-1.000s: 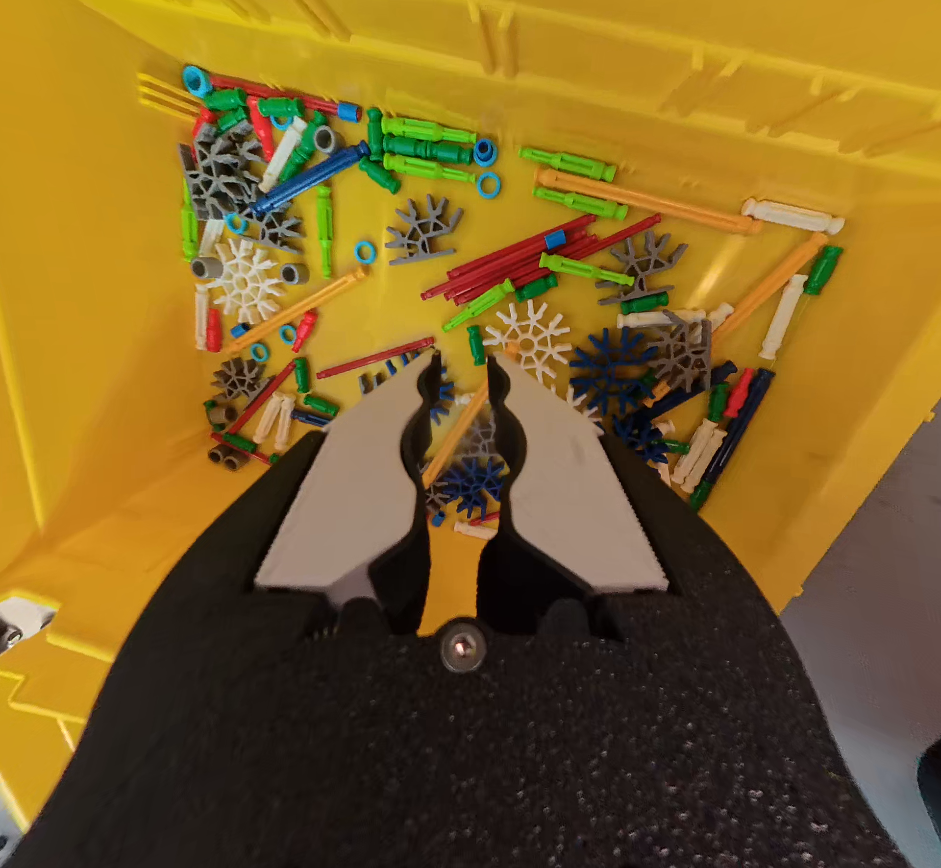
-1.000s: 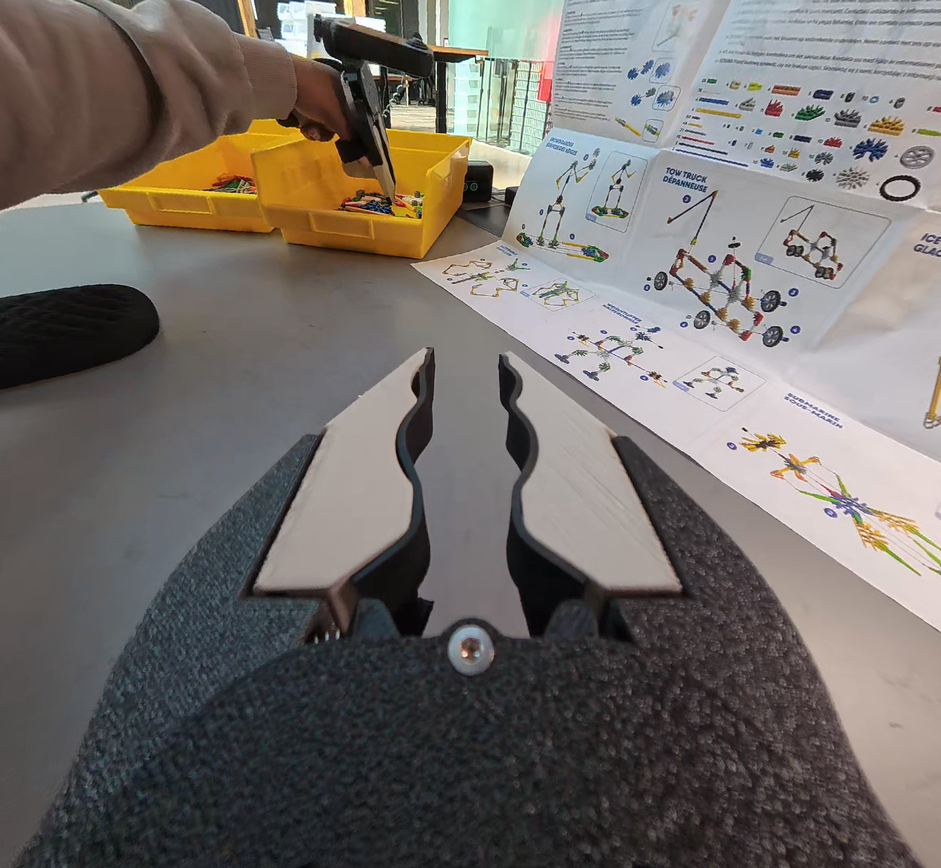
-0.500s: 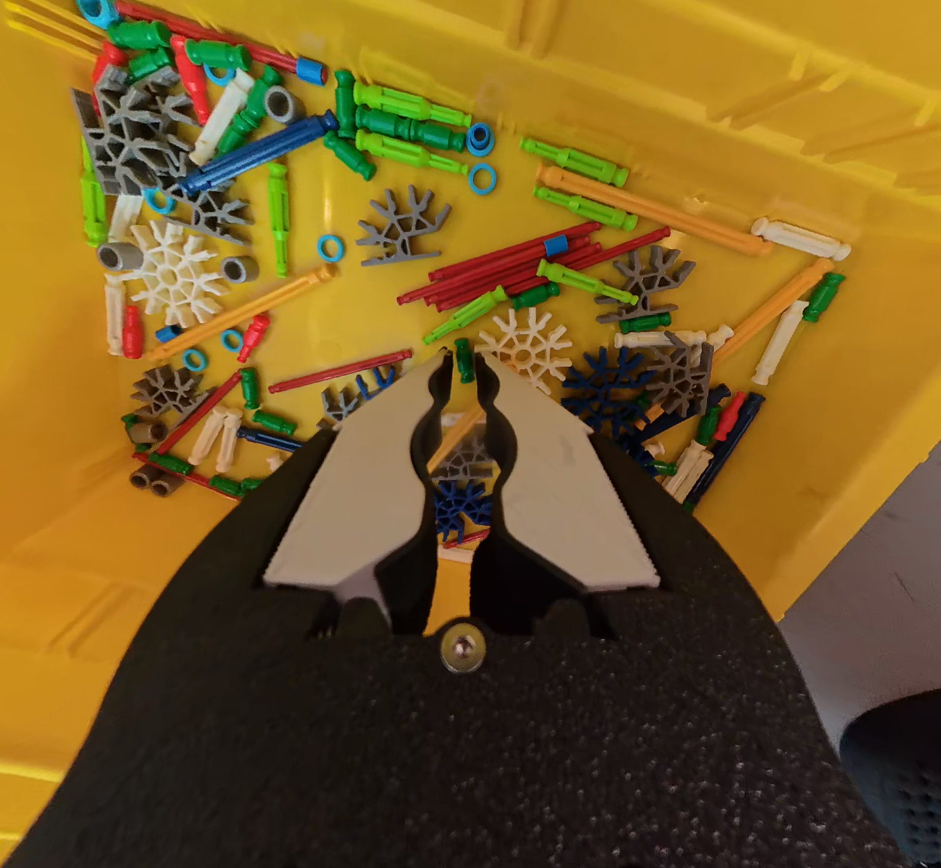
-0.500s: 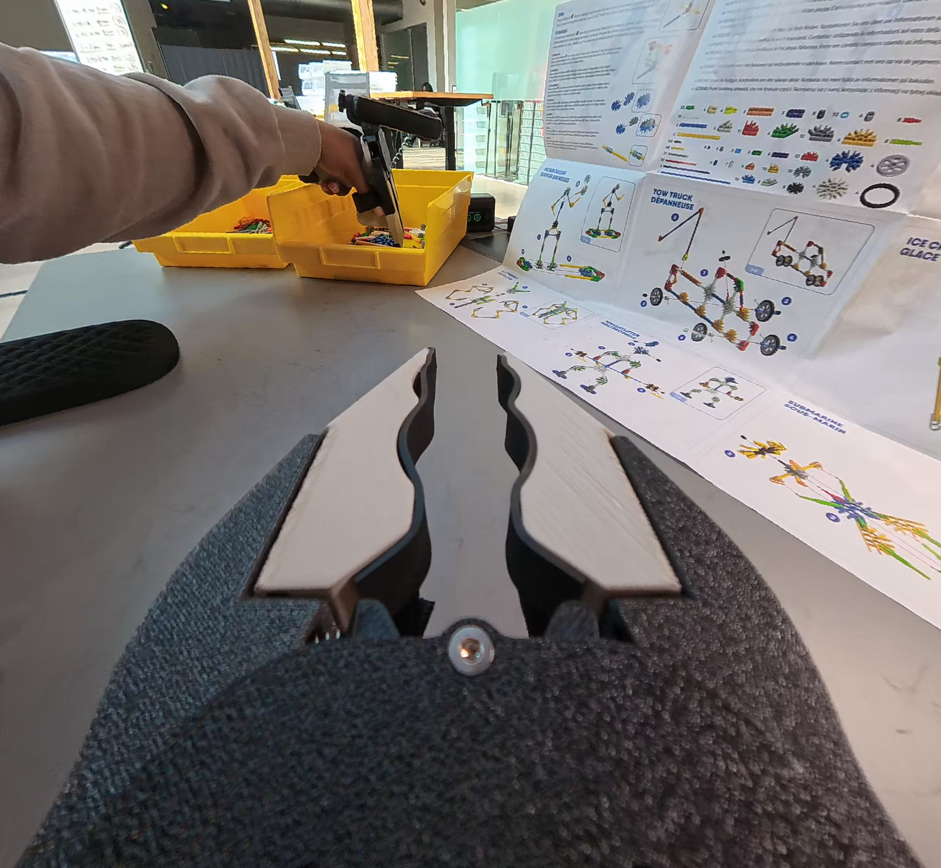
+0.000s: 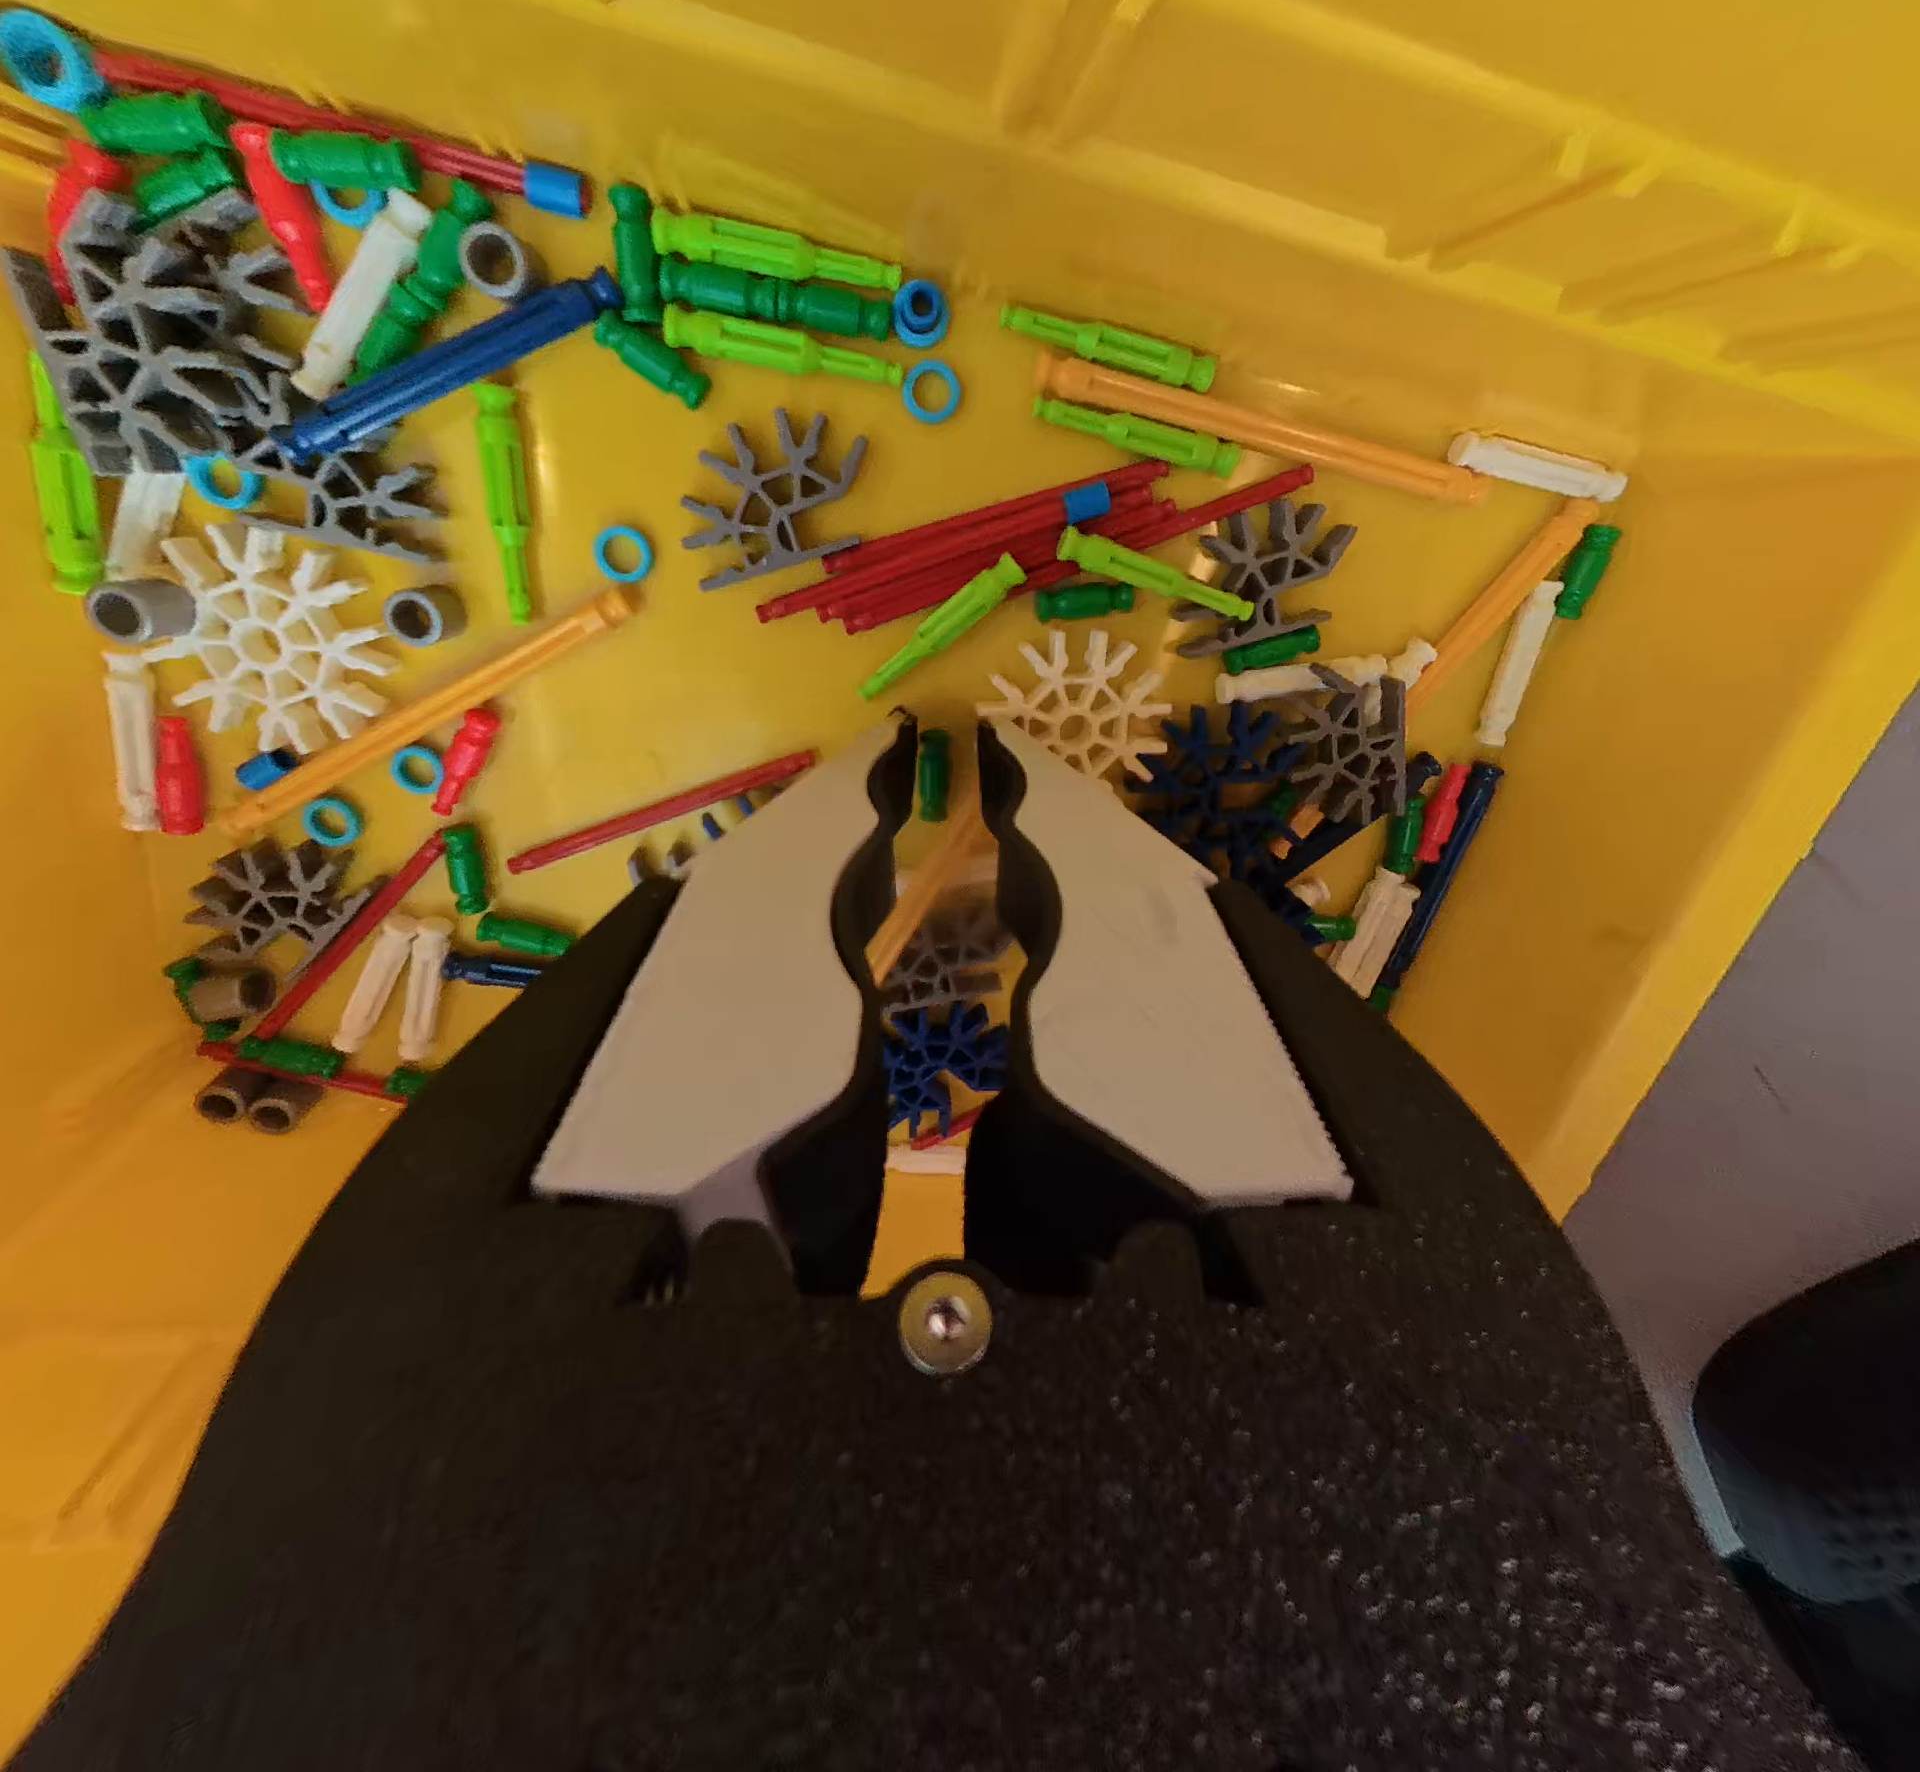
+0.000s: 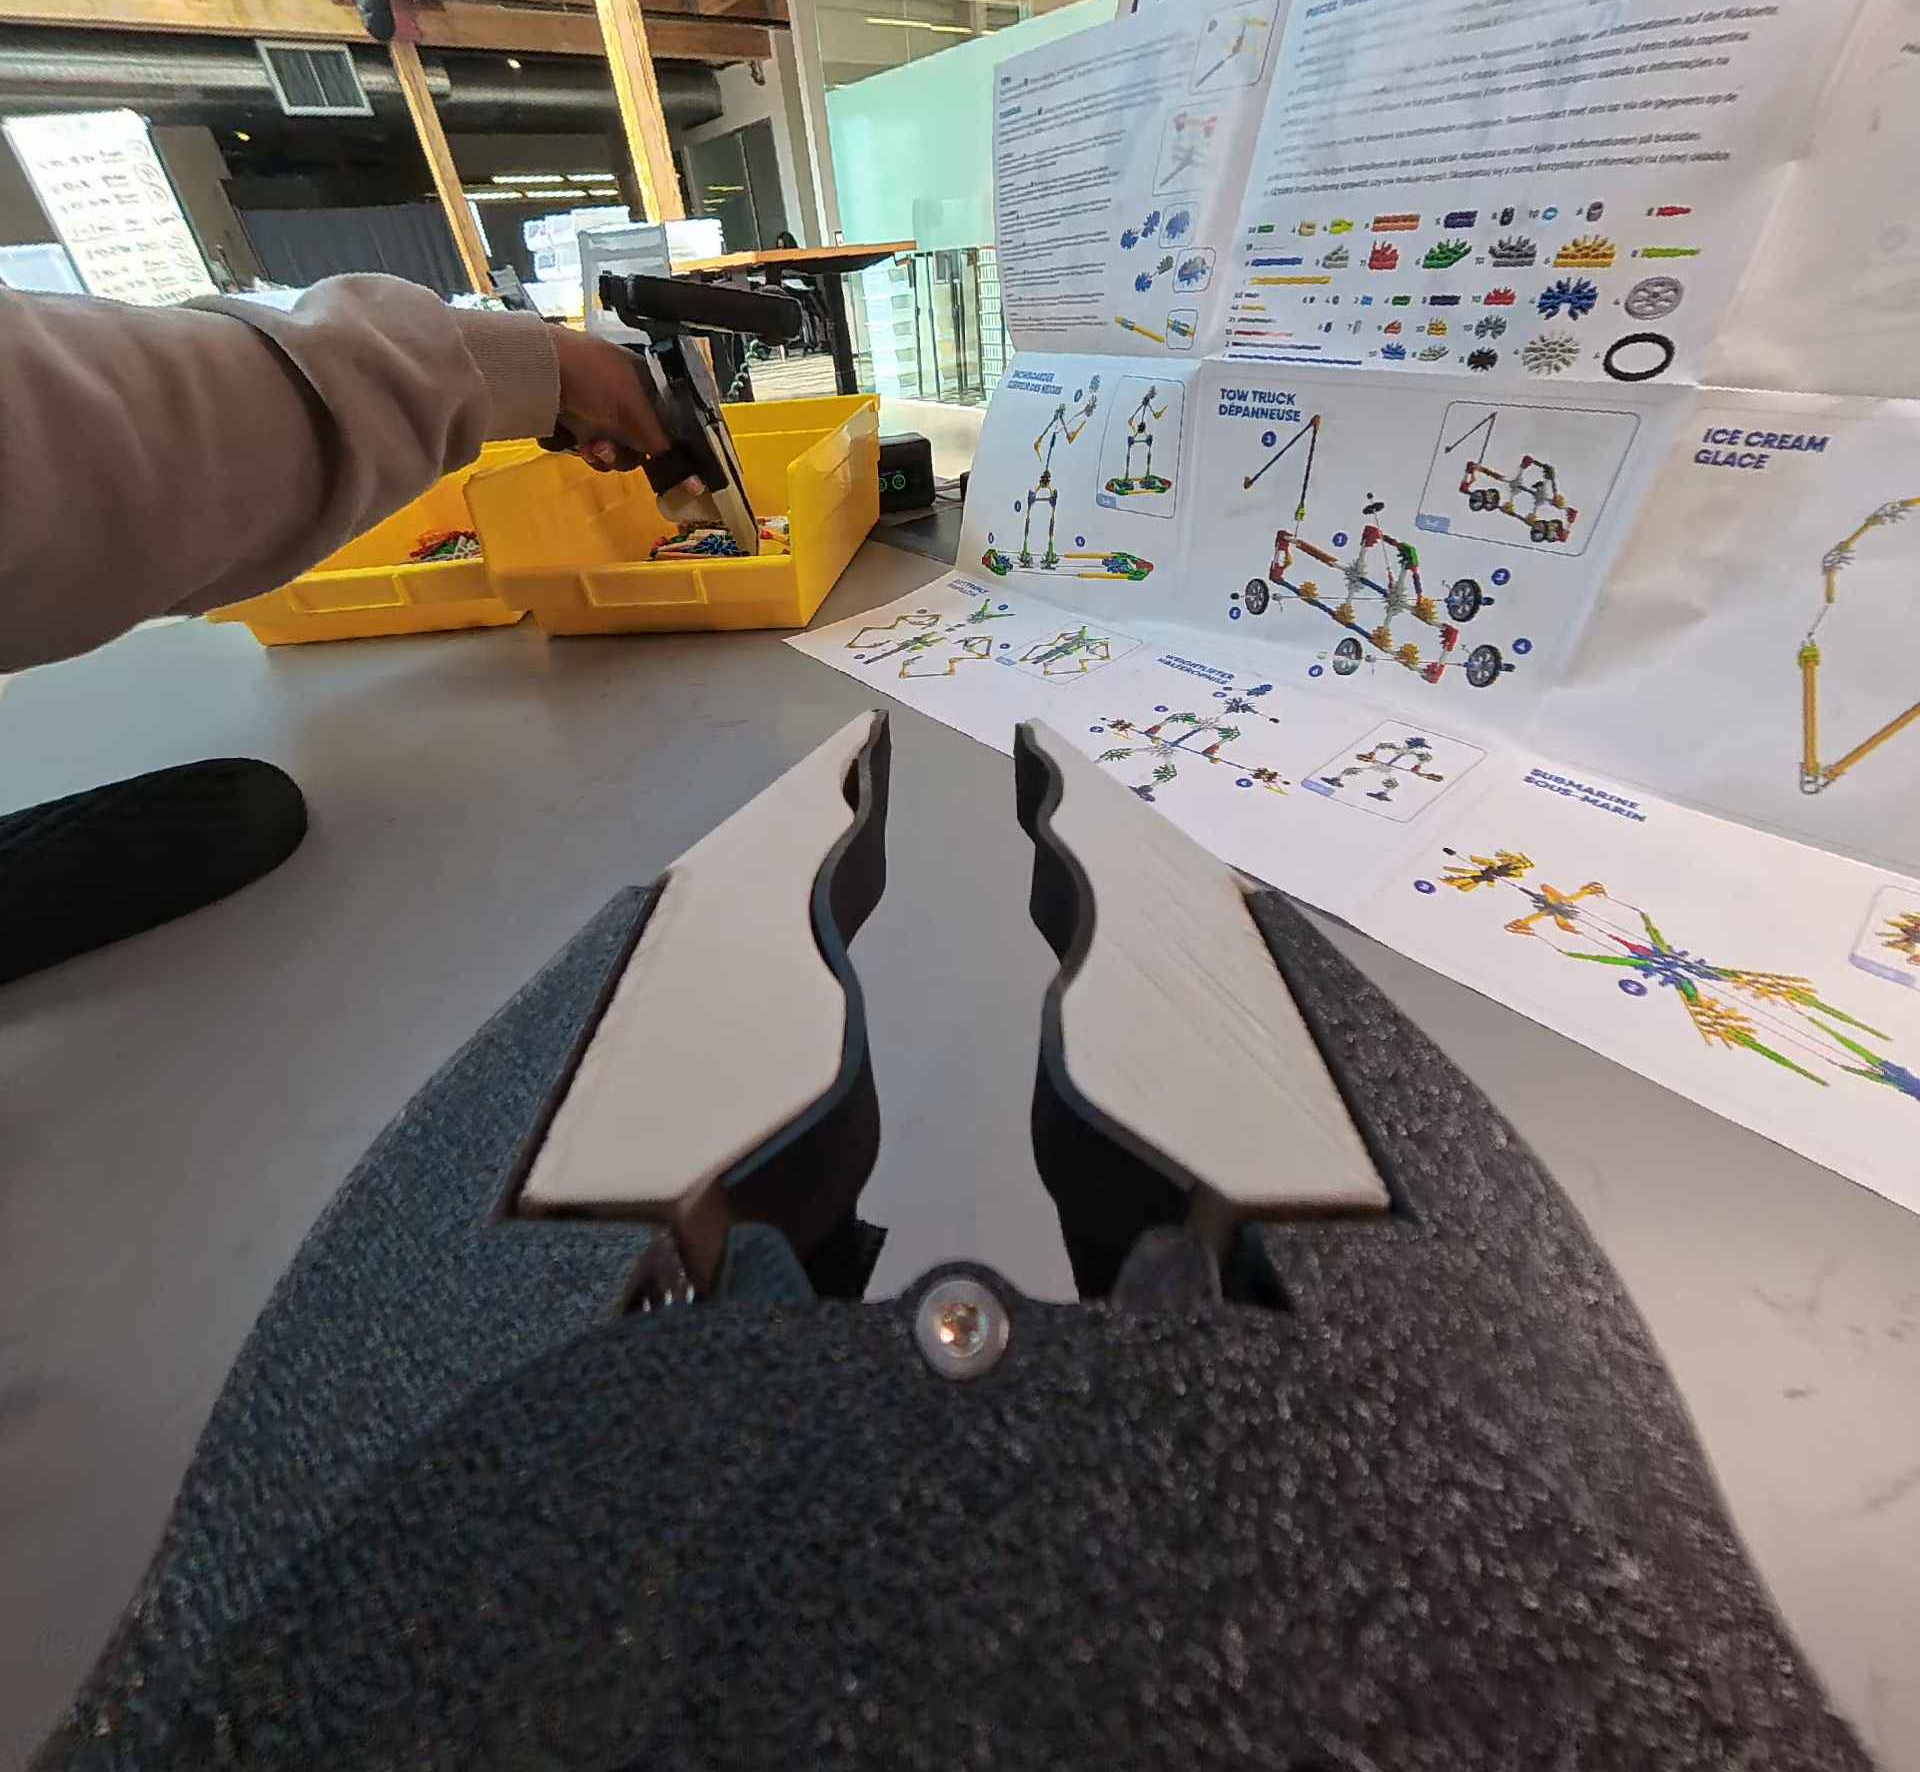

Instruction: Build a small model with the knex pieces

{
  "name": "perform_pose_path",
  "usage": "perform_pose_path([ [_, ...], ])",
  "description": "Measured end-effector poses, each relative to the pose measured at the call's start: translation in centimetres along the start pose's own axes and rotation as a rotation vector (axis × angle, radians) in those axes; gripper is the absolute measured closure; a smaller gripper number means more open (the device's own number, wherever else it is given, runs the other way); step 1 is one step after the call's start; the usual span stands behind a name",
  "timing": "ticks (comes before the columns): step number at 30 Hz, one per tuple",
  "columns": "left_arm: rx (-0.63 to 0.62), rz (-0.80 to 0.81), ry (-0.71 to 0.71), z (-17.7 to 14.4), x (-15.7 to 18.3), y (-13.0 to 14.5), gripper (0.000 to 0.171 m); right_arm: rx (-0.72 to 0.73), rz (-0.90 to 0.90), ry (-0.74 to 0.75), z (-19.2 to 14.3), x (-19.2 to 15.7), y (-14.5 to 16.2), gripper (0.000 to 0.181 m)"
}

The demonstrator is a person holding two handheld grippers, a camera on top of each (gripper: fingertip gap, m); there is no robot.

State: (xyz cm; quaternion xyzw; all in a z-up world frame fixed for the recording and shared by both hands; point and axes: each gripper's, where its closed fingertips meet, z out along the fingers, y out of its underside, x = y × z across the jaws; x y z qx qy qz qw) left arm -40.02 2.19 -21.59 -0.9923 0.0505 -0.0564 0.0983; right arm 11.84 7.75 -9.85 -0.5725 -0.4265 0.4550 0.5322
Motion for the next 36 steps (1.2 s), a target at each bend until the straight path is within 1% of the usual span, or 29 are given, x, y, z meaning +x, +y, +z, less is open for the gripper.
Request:
perform_pose_path([
  [1,-0.005,0.010,0.009,0.0,0.4,0.2,0.156,-0.004,-0.011,-0.001,0.1,-0.1,0.0,0.159],
  [3,-0.016,0.020,-0.022,-0.2,0.7,0.6,0.145,-0.013,-0.040,-0.014,0.2,-0.5,0.1,0.159],
  [4,0.004,0.022,-0.027,-0.6,1.1,0.4,0.144,-0.009,-0.057,-0.024,0.1,-0.8,0.1,0.159],
  [6,0.084,-0.002,-0.044,-2.0,1.9,-0.3,0.144,-0.001,-0.094,-0.047,-0.2,-1.7,0.1,0.159],
  [8,0.129,-0.031,-0.121,-3.3,1.6,-0.4,0.145,0.000,-0.133,-0.073,-0.6,-2.7,0.2,0.161],
  [13,0.091,-0.048,-0.252,-3.3,0.8,0.7,0.147,-0.011,-0.201,-0.075,-0.9,-3.9,0.5,0.164],
  [16,0.074,-0.049,-0.270,-2.5,0.6,0.8,0.148,-0.024,-0.212,-0.075,-0.7,-4.0,0.7,0.164],
  [19,0.046,-0.048,-0.317,-1.9,-0.5,1.1,0.150,-0.018,-0.205,-0.067,-0.8,-3.9,0.6,0.164],
  [22,0.046,-0.052,-0.307,-1.7,-0.9,1.0,0.150,-0.008,-0.184,-0.061,-0.9,-3.5,0.4,0.164],
  [27,-0.013,-0.018,-0.274,-0.6,-1.0,1.6,0.150,-0.003,-0.134,-0.057,-0.9,-2.9,0.3,0.164],
  [29,-0.016,-0.009,-0.267,-0.6,-1.1,1.5,0.151,0.001,-0.119,-0.051,-1.0,-2.6,0.2,0.164],
  [34,-0.046,0.023,-0.232,-0.1,-1.1,1.4,0.168,-0.009,-0.166,-0.059,-0.8,-3.4,0.4,0.164],
  [36,-0.074,0.075,-0.230,0.0,-0.9,1.3,0.171,-0.034,-0.196,-0.080,-0.6,-4.0,0.8,0.164],
])
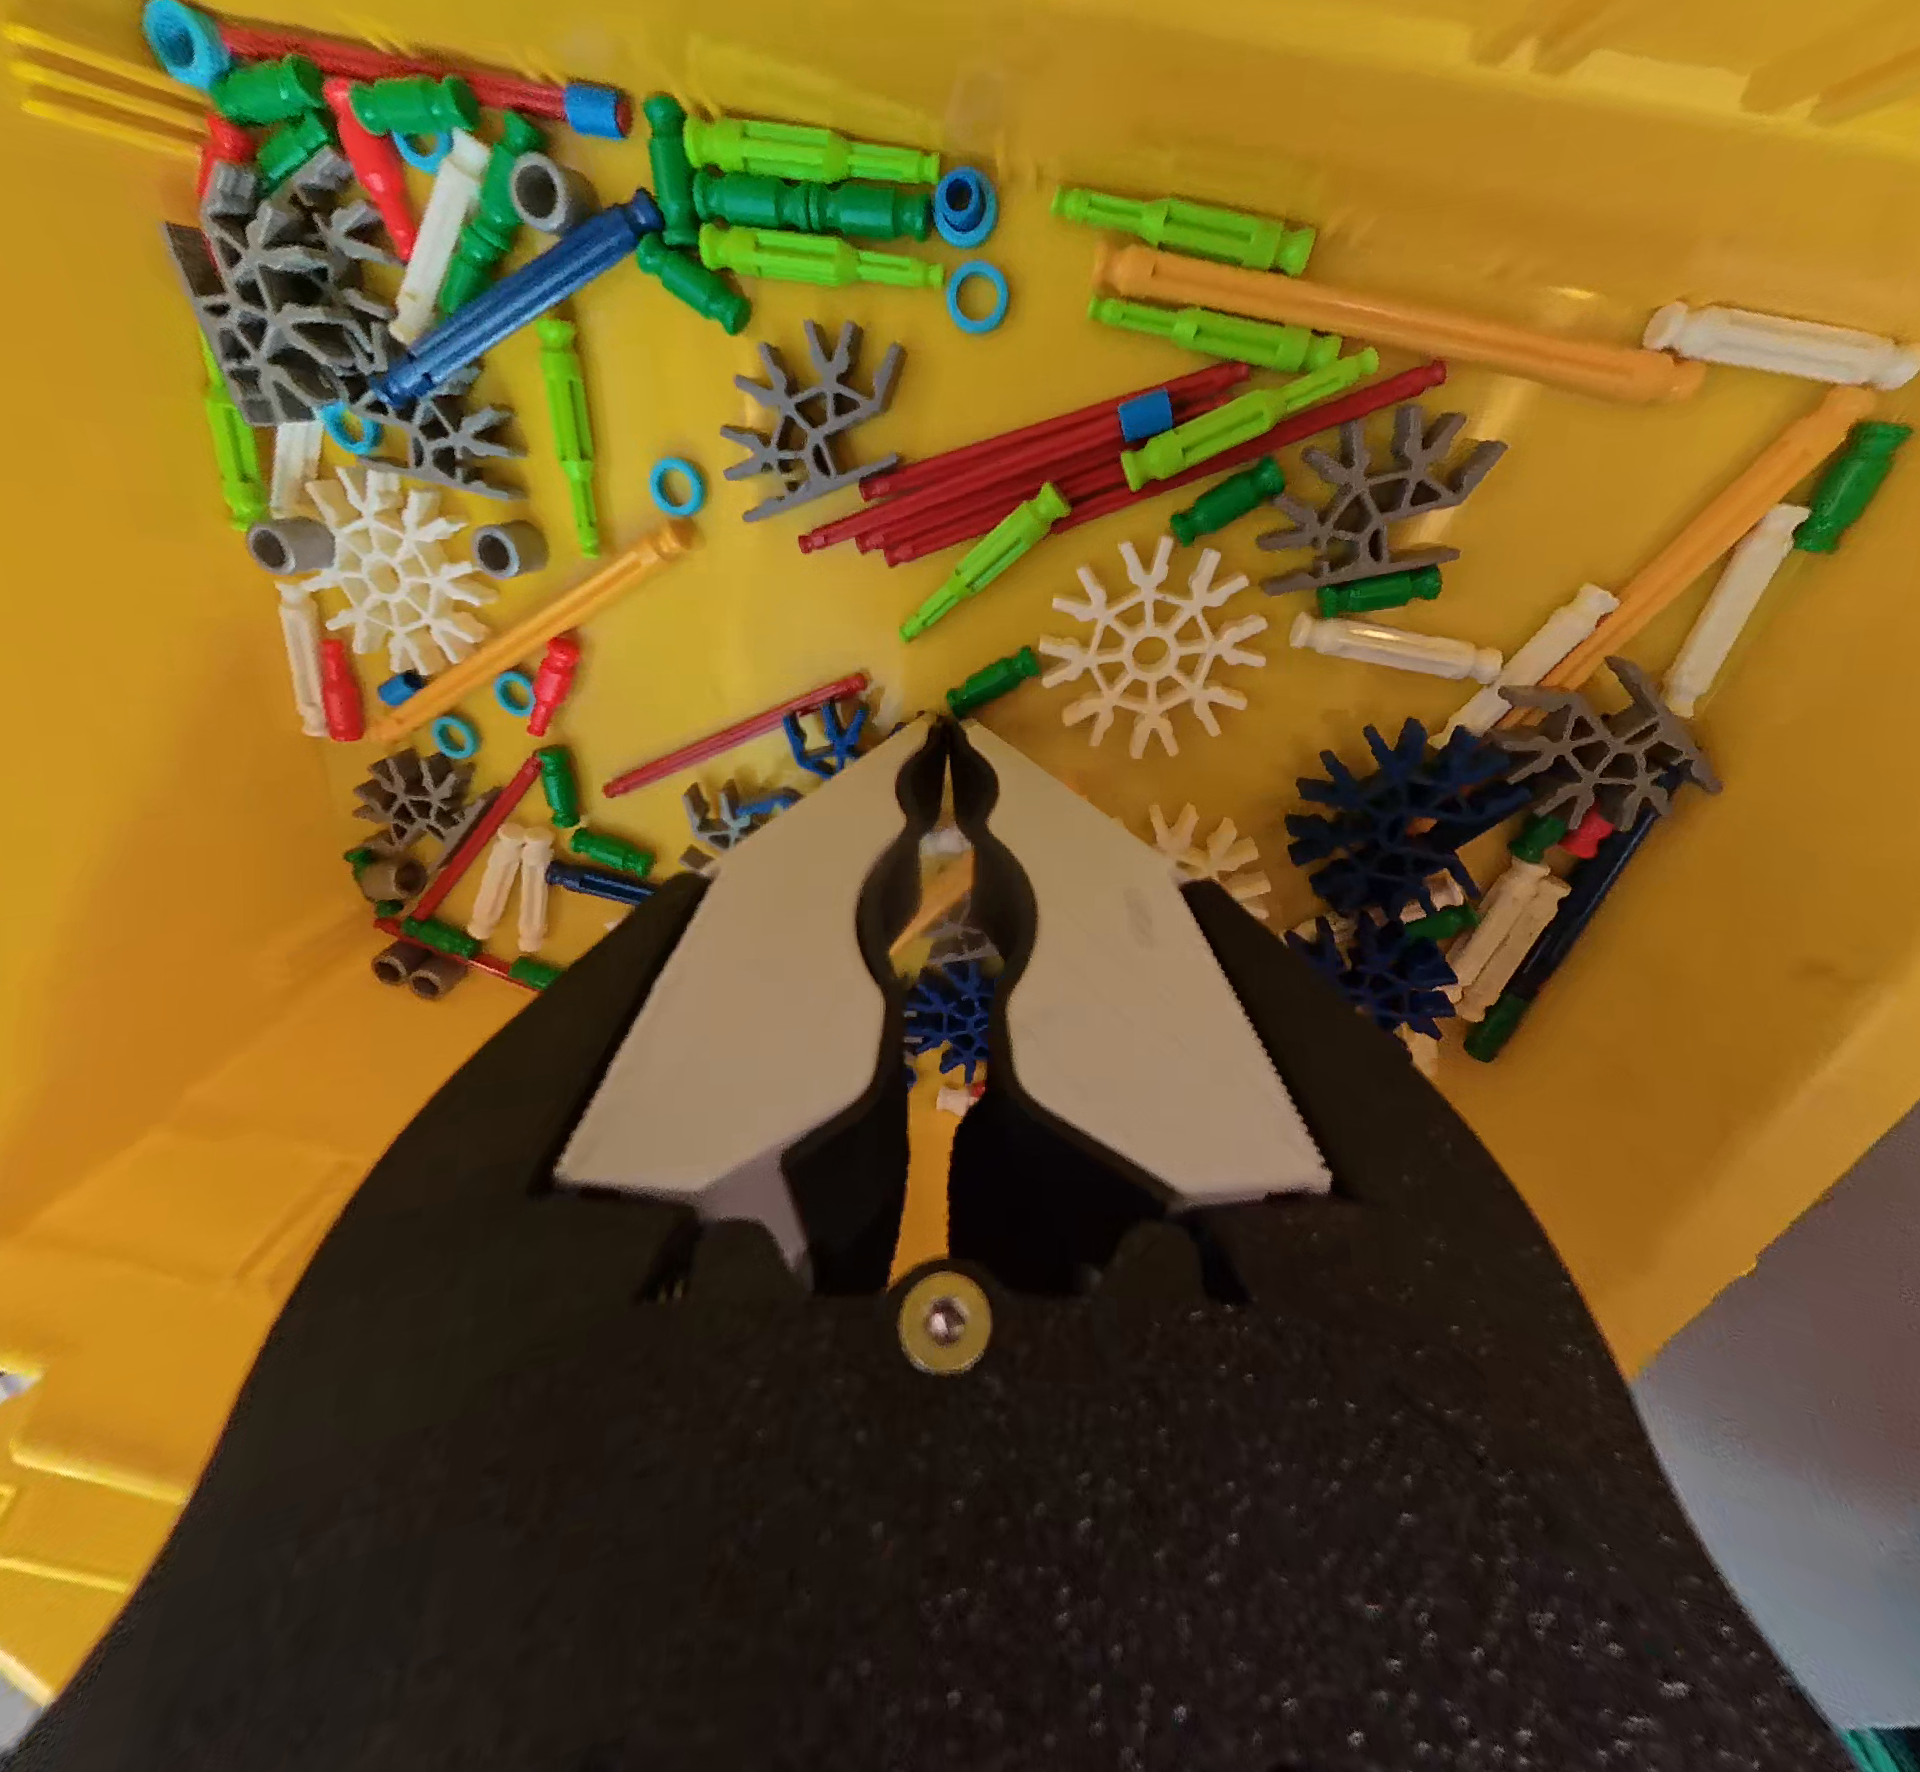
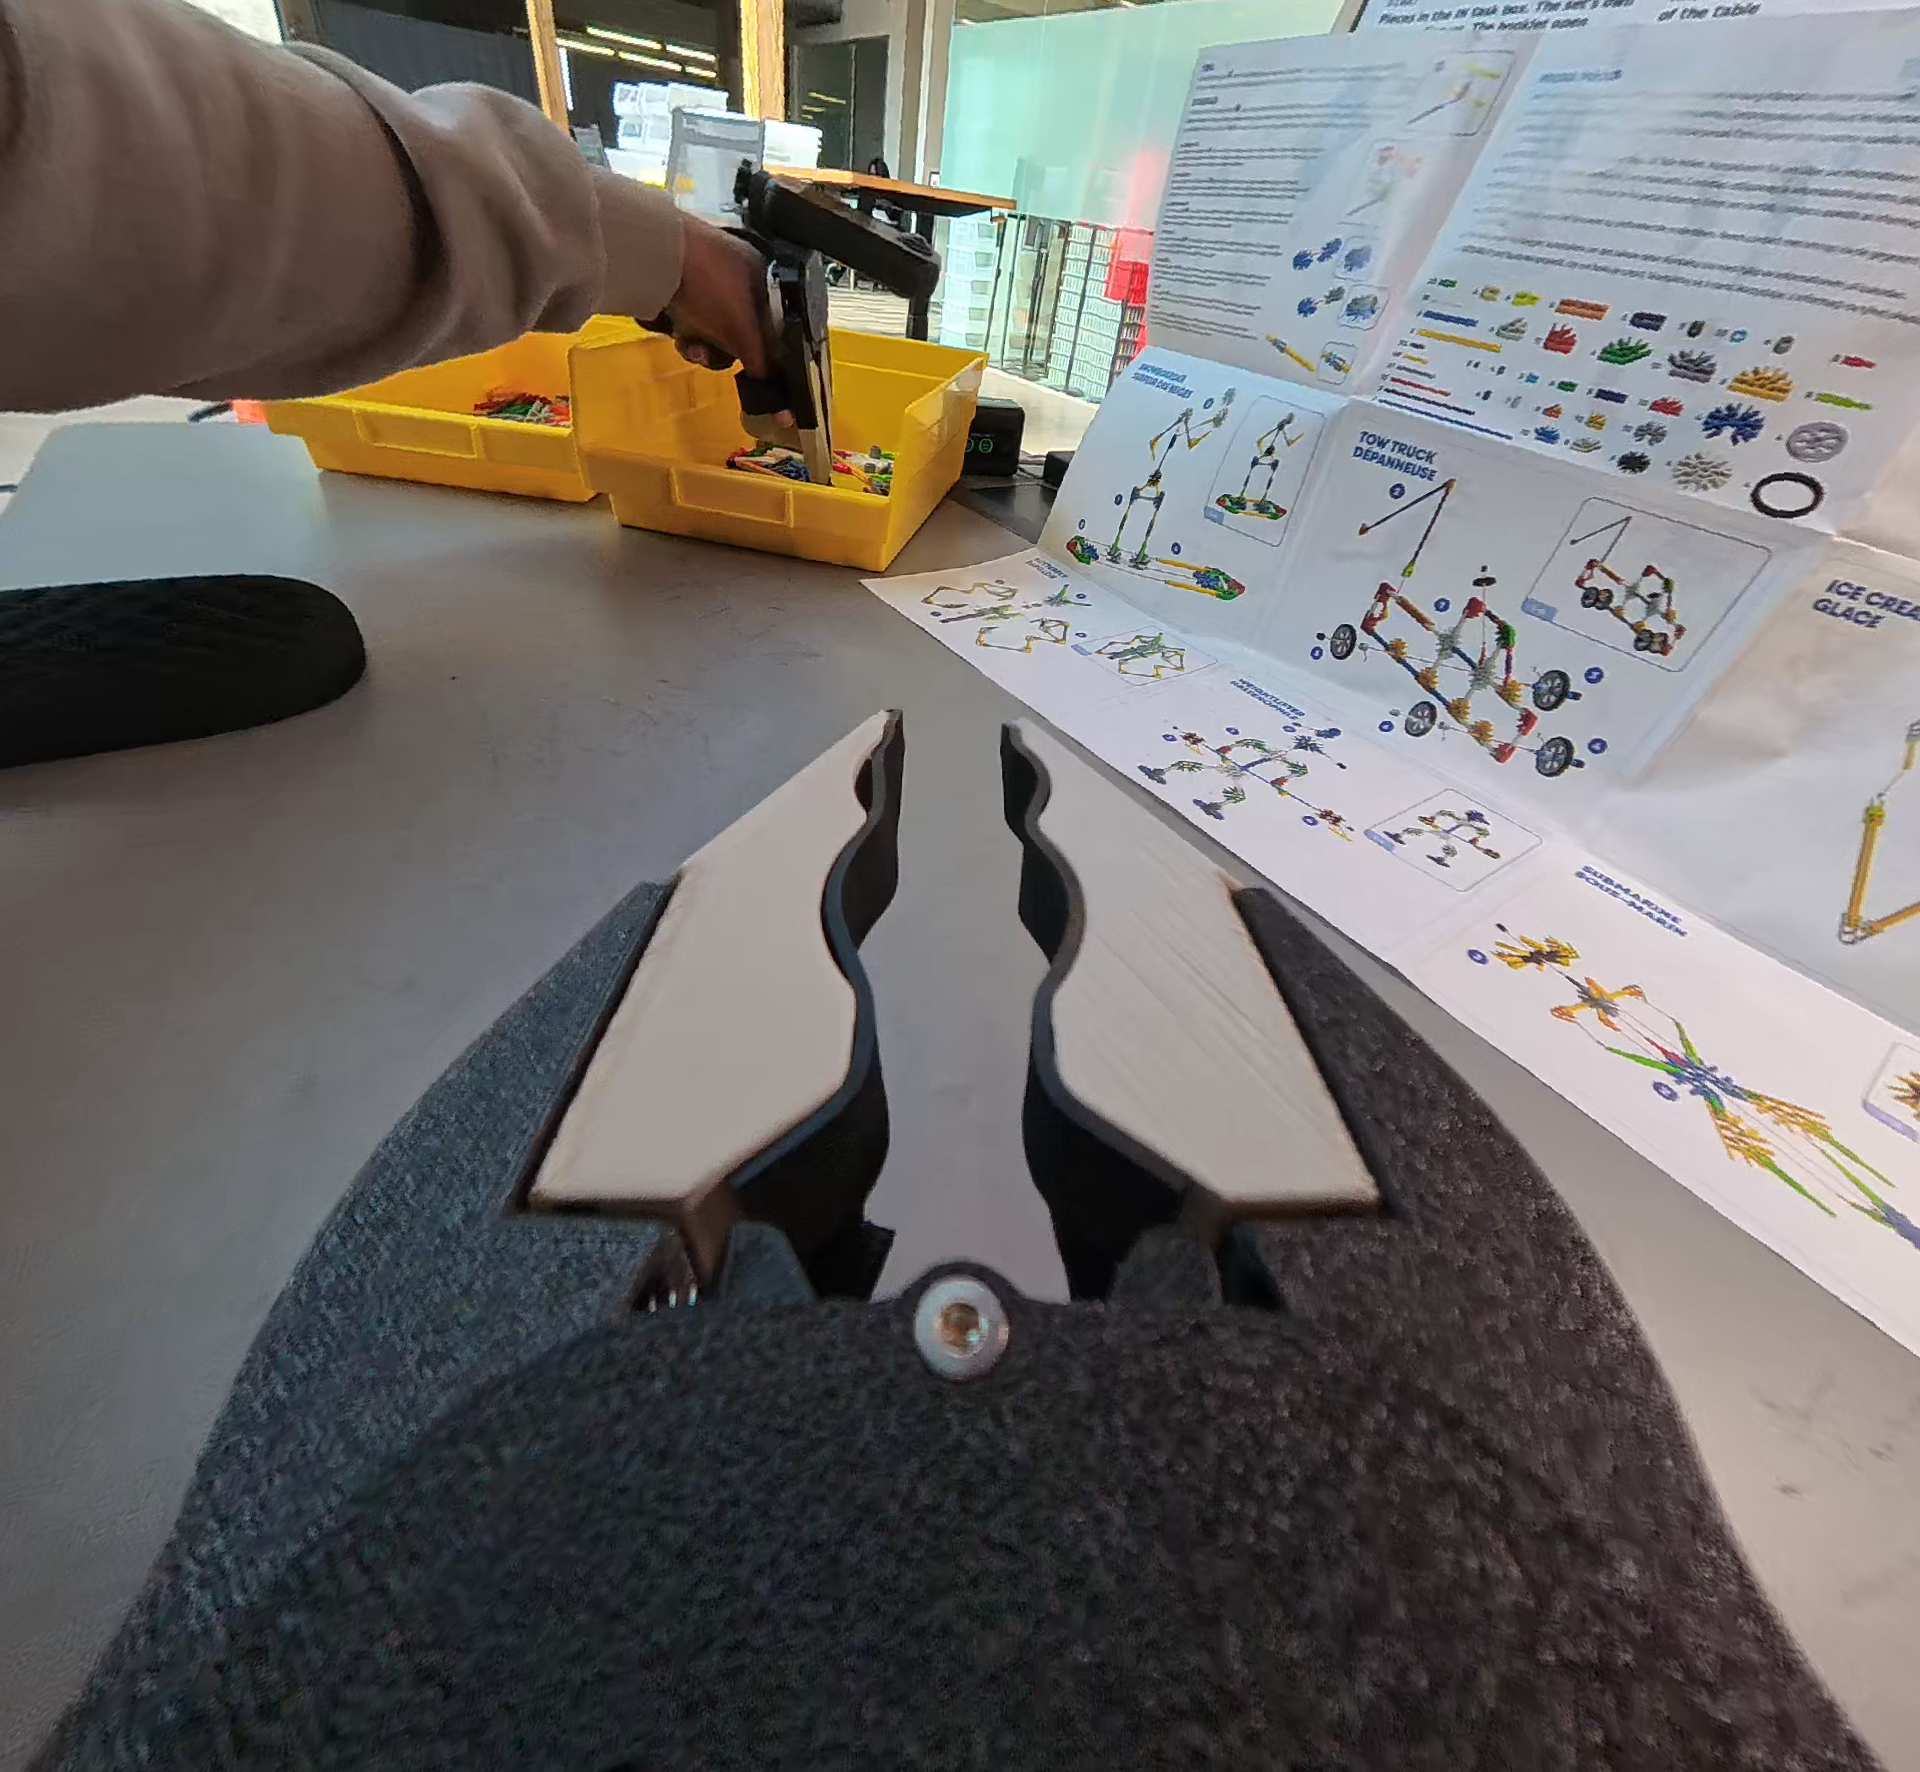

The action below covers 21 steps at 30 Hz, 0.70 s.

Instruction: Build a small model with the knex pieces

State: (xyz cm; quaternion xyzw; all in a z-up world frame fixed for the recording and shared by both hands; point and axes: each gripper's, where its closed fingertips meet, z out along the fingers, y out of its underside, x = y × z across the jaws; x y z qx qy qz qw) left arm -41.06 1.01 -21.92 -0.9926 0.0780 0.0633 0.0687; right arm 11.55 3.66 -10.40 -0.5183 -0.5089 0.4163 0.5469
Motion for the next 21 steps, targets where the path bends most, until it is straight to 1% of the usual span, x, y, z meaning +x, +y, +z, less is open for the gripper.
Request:
perform_pose_path([
  [2,-0.035,0.048,-0.021,0.0,-0.1,0.0,0.170,-0.013,-0.019,-0.012,0.2,-0.4,0.2,0.164],
  [5,-0.080,0.104,-0.071,-0.2,-0.3,0.1,0.159,-0.019,-0.028,-0.024,0.2,-0.6,0.2,0.164],
  [10,-0.036,0.146,-0.047,-0.6,0.8,-0.7,0.157,-0.020,-0.045,-0.014,0.0,-0.8,0.2,0.164],
  [14,-0.055,0.174,-0.043,-0.2,0.8,-0.3,0.158,-0.031,-0.047,-0.004,0.1,-0.7,0.4,0.164],
  [15,-0.048,0.180,-0.028,-0.2,1.0,-0.3,0.162,-0.033,-0.047,-0.003,0.1,-0.7,0.4,0.164],
  [17,-0.039,0.200,-0.014,-0.2,1.3,-0.3,0.166,-0.036,-0.049,-0.002,0.1,-0.7,0.5,0.164],
  [21,-0.018,0.154,0.013,-0.2,1.3,-0.3,0.166,-0.053,-0.063,-0.014,0.4,-1.1,0.7,0.164],
])
